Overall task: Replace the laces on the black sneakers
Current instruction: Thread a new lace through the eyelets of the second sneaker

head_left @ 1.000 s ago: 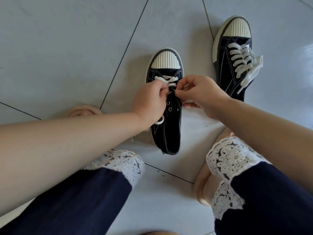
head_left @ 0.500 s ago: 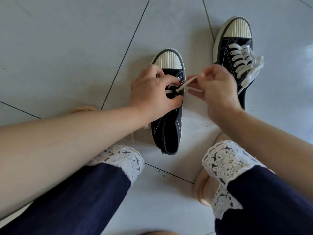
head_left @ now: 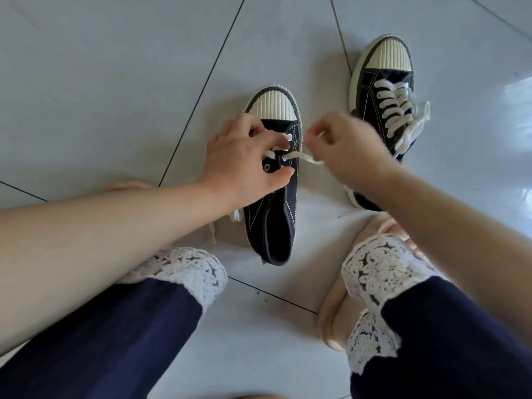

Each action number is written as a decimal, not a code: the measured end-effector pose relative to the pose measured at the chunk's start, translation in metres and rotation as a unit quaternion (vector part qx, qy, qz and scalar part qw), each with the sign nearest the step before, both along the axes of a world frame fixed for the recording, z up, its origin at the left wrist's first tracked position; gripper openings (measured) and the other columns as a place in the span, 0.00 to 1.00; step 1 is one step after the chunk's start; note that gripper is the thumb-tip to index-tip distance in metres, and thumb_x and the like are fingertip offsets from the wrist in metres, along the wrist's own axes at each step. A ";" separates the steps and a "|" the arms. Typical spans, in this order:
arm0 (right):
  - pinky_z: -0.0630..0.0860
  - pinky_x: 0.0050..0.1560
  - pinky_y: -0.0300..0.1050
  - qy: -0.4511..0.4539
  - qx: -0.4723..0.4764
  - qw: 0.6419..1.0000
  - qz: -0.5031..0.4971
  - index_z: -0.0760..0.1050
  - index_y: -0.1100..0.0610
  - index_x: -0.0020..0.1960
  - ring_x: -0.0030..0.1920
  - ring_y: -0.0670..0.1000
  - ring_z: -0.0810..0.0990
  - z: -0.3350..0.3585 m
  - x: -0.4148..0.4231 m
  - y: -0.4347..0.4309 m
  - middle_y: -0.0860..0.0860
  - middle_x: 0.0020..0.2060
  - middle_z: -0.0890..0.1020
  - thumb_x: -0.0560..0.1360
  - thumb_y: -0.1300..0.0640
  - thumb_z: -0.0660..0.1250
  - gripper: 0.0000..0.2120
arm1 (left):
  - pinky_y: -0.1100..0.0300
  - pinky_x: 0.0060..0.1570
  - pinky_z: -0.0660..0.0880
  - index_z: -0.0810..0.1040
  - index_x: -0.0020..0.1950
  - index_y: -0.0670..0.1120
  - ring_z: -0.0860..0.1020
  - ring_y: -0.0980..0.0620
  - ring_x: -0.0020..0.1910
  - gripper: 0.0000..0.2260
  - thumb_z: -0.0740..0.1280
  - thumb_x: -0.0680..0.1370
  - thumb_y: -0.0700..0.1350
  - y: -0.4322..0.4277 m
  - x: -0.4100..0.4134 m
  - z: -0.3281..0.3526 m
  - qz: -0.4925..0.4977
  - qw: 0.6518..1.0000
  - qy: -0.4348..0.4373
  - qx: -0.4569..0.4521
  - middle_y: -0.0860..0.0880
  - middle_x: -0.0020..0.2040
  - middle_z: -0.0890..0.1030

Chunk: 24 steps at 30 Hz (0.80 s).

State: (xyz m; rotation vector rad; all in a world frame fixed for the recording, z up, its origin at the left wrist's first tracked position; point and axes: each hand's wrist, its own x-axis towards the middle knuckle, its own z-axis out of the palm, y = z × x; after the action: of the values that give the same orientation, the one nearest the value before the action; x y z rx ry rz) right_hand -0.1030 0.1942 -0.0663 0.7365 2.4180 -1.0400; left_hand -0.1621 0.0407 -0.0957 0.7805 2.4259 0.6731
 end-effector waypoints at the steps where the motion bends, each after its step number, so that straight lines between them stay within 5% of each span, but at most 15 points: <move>1: 0.63 0.32 0.42 -0.018 0.027 0.998 0.045 0.72 0.52 0.43 0.33 0.47 0.71 -0.005 0.003 -0.008 0.45 0.32 0.74 0.76 0.51 0.62 0.06 | 0.54 0.59 0.60 0.79 0.53 0.55 0.69 0.47 0.58 0.16 0.70 0.67 0.57 0.000 0.000 0.000 -0.004 1.000 0.001 0.004 0.49 0.53 0.70; 6: 0.64 0.33 0.44 -0.082 0.036 0.988 0.128 0.70 0.54 0.35 0.33 0.49 0.69 -0.014 0.001 -0.016 0.47 0.29 0.71 0.78 0.49 0.58 0.15 | 0.52 0.61 0.63 0.80 0.54 0.54 0.69 0.46 0.58 0.19 0.66 0.66 0.57 -0.001 -0.001 0.002 -0.005 1.000 -0.003 0.007 0.48 0.53 0.71; 9: 0.62 0.23 0.35 -0.049 -0.052 0.997 0.000 0.73 0.58 0.32 0.24 0.43 0.65 -0.007 0.000 -0.010 0.46 0.23 0.68 0.74 0.53 0.64 0.14 | 0.52 0.60 0.61 0.79 0.55 0.55 0.69 0.46 0.58 0.20 0.65 0.65 0.59 -0.002 -0.003 0.002 -0.021 1.000 -0.002 0.002 0.49 0.53 0.70; 14: 0.56 0.21 0.33 0.052 -0.201 0.960 -0.186 0.69 0.54 0.21 0.19 0.45 0.58 0.026 0.003 0.004 0.44 0.16 0.62 0.61 0.56 0.63 0.11 | 0.54 0.60 0.59 0.77 0.54 0.58 0.68 0.47 0.58 0.17 0.70 0.66 0.57 -0.002 -0.005 0.000 -0.020 1.000 -0.017 0.001 0.53 0.52 0.67; 19: 0.56 0.20 0.31 0.090 -0.230 0.956 -0.161 0.68 0.55 0.22 0.17 0.42 0.58 0.045 0.008 0.001 0.43 0.15 0.62 0.62 0.59 0.64 0.11 | 0.53 0.57 0.58 0.76 0.57 0.57 0.68 0.46 0.58 0.19 0.71 0.67 0.56 -0.002 0.000 0.002 -0.058 0.998 -0.011 0.017 0.50 0.55 0.70; 24: 0.58 0.19 0.29 0.000 -0.081 0.997 0.000 0.74 0.63 0.32 0.17 0.42 0.63 0.041 0.000 0.009 0.44 0.17 0.65 0.72 0.55 0.67 0.13 | 0.52 0.62 0.59 0.75 0.60 0.54 0.68 0.46 0.61 0.25 0.70 0.66 0.59 -0.005 -0.004 0.002 -0.072 0.997 -0.034 0.017 0.49 0.57 0.71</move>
State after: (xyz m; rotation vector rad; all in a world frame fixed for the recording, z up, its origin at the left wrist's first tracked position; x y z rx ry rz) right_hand -0.1030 0.2030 -0.0249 0.6816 2.3015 -1.2191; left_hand -0.1663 0.0357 -0.0936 0.9220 2.2772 0.6739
